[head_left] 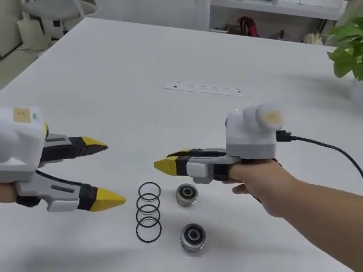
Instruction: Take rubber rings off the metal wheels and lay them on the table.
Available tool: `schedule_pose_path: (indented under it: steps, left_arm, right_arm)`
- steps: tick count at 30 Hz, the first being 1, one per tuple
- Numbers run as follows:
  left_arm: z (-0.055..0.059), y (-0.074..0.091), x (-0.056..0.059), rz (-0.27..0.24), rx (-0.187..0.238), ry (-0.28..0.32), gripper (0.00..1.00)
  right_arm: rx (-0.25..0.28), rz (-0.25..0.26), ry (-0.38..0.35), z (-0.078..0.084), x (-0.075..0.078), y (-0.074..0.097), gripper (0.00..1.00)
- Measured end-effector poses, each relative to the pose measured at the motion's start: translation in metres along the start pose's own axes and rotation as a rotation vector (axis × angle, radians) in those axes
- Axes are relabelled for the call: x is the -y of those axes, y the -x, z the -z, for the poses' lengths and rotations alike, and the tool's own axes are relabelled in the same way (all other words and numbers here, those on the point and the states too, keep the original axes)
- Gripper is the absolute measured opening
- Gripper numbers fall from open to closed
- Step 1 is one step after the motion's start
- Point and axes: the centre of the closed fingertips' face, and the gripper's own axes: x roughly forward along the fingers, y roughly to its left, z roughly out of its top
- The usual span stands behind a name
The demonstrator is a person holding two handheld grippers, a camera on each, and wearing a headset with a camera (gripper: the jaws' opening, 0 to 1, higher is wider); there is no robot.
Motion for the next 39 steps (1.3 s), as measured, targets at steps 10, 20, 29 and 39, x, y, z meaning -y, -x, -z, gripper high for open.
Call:
schedule_pose_path:
  steps: [10,20,29,39]
  left_arm:
    - [-0.012,0.004,0.001,-0.003,0.019,-0.004,0.75]
    - [-0.018,0.005,0.007,0.01,0.021,-0.017,0.81]
    - [-0.023,0.006,0.011,0.018,0.029,-0.02,0.82]
    - [-0.024,0.009,0.016,0.019,0.027,-0.022,0.83]
  right_arm:
    - [0.023,0.007,0.052,-0.01,-0.006,0.02,0.38]
    - [0.035,0.025,0.113,-0.012,-0.01,0.045,0.47]
    - [0.043,0.04,0.167,-0.009,-0.013,0.068,0.55]
    - [0.039,0.061,0.226,0.001,-0.017,0.091,0.64]
